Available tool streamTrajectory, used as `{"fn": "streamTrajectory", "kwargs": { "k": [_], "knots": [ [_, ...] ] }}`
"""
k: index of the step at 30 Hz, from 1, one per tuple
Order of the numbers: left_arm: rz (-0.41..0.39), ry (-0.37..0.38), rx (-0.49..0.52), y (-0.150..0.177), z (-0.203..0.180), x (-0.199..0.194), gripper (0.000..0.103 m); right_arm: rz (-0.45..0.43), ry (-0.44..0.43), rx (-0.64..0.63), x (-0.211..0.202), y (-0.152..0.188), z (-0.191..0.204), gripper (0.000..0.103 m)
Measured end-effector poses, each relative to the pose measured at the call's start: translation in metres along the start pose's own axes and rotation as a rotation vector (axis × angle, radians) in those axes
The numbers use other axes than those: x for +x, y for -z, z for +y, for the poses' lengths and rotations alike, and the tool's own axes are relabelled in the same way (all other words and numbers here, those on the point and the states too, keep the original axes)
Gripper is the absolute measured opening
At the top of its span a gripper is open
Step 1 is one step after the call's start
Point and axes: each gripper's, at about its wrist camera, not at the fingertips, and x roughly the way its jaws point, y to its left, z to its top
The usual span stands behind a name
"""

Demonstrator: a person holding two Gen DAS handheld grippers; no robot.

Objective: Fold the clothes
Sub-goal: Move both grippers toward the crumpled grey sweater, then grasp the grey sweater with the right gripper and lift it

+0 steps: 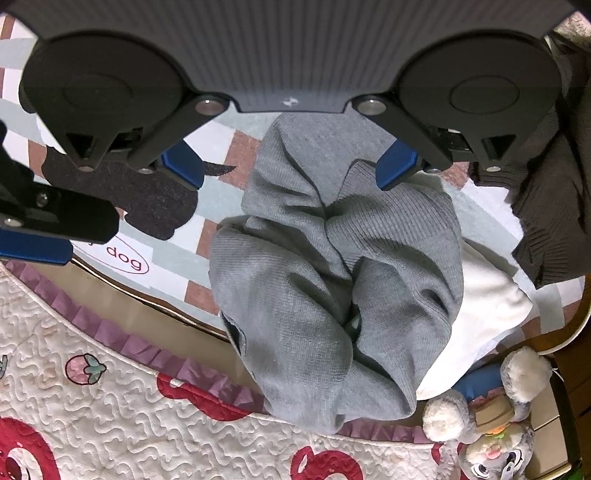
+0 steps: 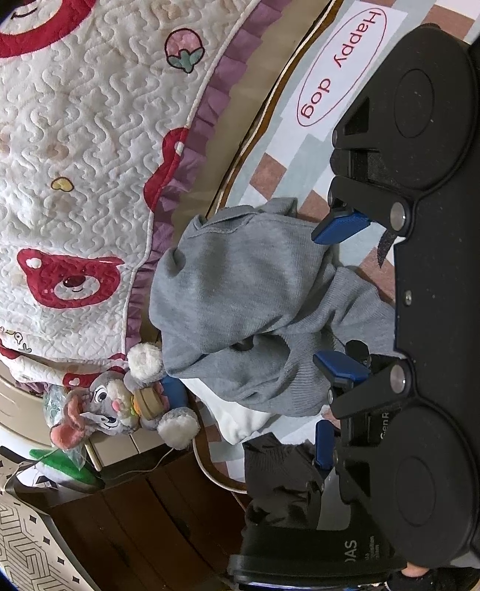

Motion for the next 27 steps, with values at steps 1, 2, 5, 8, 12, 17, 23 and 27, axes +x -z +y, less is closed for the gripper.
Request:
{"fn": "streamTrajectory", "kwargs": {
  "k": [1,2,5,8,12,17,23,27],
  "knots": [
    [0.001,0.000,0.000,0.000,0.000,0.000,0.101,0.001,-0.001,0.001,0.000,0.000,-0.001,0.069],
    [0.002,0.000,0.000,0.000,0.000,0.000,0.101,0.001,-0.001,0.003,0.001,0.000,-0.001,0.070],
    [0.005,0.000,0.000,0.001,0.000,0.001,0.101,0.004,0.000,0.007,0.001,0.000,-0.001,0.070],
    [0.010,0.001,0.001,0.001,-0.001,0.002,0.101,0.010,-0.006,0.014,0.002,0.000,-0.003,0.071],
    [0.016,0.003,-0.001,0.001,0.000,0.003,0.101,0.017,-0.018,0.029,0.003,0.001,-0.006,0.071],
    [0.014,0.010,-0.013,0.003,0.006,0.008,0.101,0.019,-0.022,0.033,0.007,0.003,-0.009,0.071],
    [0.010,-0.002,-0.015,0.006,0.023,0.020,0.101,0.007,0.000,-0.081,0.024,0.011,-0.011,0.071],
    [0.009,-0.038,-0.016,-0.002,0.045,0.037,0.088,0.019,0.000,-0.185,0.047,0.012,-0.007,0.071]
  ]
}}
